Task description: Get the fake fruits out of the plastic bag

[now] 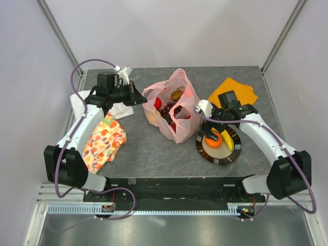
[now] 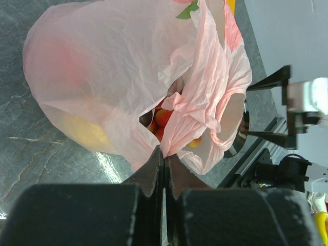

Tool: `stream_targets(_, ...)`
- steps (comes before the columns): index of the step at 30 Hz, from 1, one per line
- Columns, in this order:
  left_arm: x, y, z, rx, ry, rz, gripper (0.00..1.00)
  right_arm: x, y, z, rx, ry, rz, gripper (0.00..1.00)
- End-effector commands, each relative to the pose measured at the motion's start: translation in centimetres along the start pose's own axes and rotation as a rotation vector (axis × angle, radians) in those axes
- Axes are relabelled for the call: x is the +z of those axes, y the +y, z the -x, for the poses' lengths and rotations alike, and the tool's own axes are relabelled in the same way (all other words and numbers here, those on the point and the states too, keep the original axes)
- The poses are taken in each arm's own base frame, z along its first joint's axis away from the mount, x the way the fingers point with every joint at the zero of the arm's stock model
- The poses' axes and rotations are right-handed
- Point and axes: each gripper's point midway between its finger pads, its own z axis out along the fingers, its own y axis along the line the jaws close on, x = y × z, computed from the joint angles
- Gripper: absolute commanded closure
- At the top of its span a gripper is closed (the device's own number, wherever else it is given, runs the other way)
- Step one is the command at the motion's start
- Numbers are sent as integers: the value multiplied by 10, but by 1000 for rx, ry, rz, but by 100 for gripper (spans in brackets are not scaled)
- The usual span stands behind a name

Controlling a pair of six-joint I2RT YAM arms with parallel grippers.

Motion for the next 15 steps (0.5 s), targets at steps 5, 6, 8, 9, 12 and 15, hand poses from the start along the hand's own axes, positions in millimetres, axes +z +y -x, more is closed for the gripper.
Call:
stream_targets(5, -2, -8, 4, -3, -16, -44, 98, -77, -53, 145, 127, -390, -132, 2)
stream_targets(6, -2, -8, 2, -5, -14, -45, 98, -71, -59, 156, 132, -405, -118, 2)
stream_targets(8, -3, -9, 0, -9, -15, -47, 98, -82, -68, 188, 132, -477, -125, 2)
stream_targets(9, -4, -9, 0, -8, -16, -48, 99, -70, -71, 200, 117, -489, -112, 4)
stream_targets(12, -6, -11, -2, -6, -19, -47, 98, -50, -76, 236, 73, -515, -95, 10)
stream_targets(15, -8, -12, 0, -2, -26, -48, 98, -17, -73, 262, 41, -507, -45, 21)
